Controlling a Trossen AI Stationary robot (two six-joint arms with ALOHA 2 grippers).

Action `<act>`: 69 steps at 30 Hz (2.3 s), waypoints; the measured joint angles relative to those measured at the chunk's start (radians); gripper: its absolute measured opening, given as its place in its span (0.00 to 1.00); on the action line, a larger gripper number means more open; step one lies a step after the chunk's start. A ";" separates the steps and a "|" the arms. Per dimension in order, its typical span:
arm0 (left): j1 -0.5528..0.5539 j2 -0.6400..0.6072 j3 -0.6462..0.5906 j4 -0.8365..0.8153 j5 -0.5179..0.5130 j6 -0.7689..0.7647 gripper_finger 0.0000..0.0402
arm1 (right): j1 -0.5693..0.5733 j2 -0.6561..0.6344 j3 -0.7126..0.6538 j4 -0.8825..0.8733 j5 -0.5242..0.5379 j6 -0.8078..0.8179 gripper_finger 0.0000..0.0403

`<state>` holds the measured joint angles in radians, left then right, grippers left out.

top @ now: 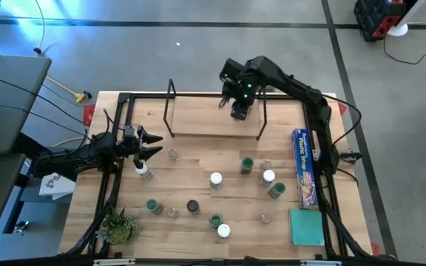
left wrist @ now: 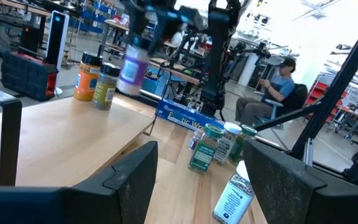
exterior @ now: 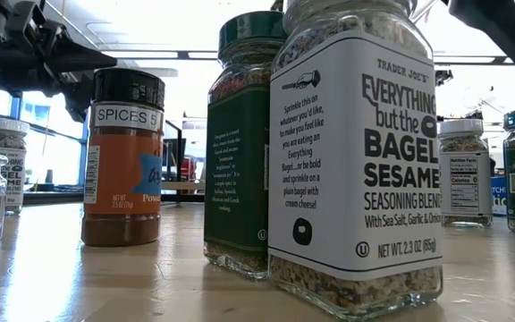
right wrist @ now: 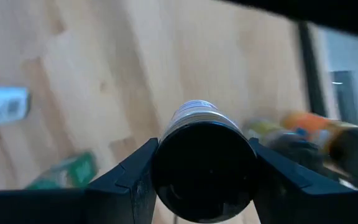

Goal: Shelf spices
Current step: Put the black seasoning bottle on the shelf aligned with the other black seasoning bottles

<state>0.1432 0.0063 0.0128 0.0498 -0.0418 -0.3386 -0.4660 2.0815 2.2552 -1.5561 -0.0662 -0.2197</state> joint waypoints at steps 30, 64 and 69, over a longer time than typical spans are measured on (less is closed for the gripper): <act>0.000 0.000 0.000 0.000 -0.008 -0.001 0.58 | -0.058 -0.002 -0.255 0.073 0.100 -0.069 0.60; 0.000 0.000 0.000 0.269 -0.318 -0.801 0.58 | 0.129 -0.363 -0.062 0.038 0.035 0.197 0.60; -0.014 0.070 0.141 0.062 -0.314 -0.663 0.56 | 0.161 -0.577 -0.330 0.153 0.102 0.344 0.60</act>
<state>0.1297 0.0765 0.1538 0.1114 -0.3558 -1.0019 -0.3052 1.5044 1.9256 -1.4027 0.0355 0.1248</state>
